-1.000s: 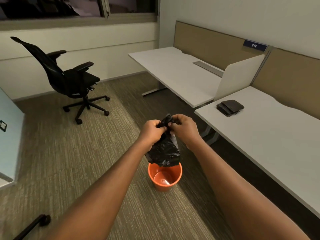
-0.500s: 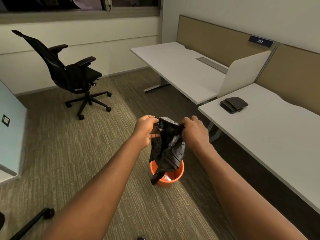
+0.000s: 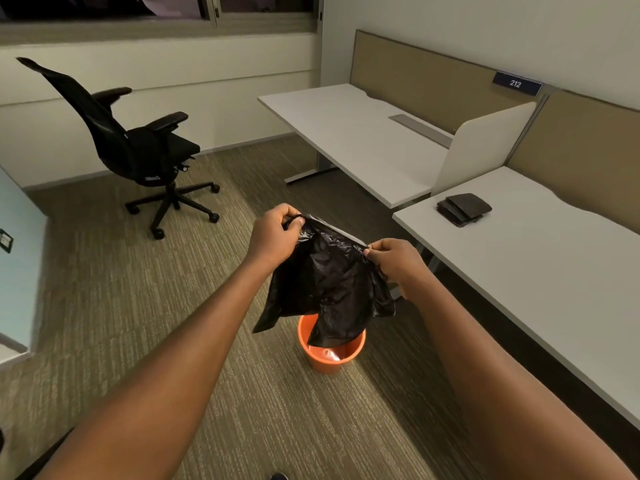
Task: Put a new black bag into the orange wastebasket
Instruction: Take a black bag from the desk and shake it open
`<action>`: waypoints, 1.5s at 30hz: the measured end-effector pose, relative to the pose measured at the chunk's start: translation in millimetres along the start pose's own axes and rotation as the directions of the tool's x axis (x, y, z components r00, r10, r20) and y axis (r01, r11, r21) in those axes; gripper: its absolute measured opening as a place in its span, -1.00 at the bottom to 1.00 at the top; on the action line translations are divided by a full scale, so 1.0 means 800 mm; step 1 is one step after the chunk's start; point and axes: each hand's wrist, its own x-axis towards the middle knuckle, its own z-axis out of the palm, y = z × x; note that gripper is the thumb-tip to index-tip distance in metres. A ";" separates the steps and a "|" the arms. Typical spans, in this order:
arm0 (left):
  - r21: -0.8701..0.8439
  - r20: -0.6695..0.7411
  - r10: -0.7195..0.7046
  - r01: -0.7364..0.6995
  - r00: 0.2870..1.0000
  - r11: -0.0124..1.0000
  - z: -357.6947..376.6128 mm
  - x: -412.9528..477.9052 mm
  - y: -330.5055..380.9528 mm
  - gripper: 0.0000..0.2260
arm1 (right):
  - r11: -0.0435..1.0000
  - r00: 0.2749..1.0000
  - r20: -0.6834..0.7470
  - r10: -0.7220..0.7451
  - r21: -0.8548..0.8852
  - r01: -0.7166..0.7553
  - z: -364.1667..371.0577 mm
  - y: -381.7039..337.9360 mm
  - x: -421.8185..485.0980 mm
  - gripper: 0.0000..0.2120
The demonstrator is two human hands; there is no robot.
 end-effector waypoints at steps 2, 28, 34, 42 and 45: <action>-0.002 0.018 0.054 -0.054 0.998 0.999 -0.010 0.004 0.002 -0.83 | 0.999 1.000 -0.021 -0.020 0.034 0.021 -0.007 -0.005 0.000 -0.88; 0.262 0.229 -0.042 -0.020 0.972 0.965 -0.080 0.054 0.006 -0.79 | 0.856 0.802 -0.448 -0.396 -0.496 0.145 -0.137 -0.048 0.028 -0.71; -0.248 0.167 -0.200 0.238 0.965 0.939 -0.052 0.054 0.045 -0.79 | 0.897 0.889 -0.171 -0.424 -0.216 0.386 -0.050 -0.087 -0.036 -0.45; -0.581 0.254 -0.227 0.336 0.940 0.741 -0.044 0.046 0.069 -0.82 | 0.982 0.973 0.155 -0.172 0.110 0.156 0.022 -0.062 -0.035 -0.81; -0.528 0.158 -0.243 0.290 0.957 0.798 -0.050 0.047 0.047 -0.83 | 0.953 0.981 0.135 -0.139 0.288 0.096 0.008 -0.058 -0.029 -0.74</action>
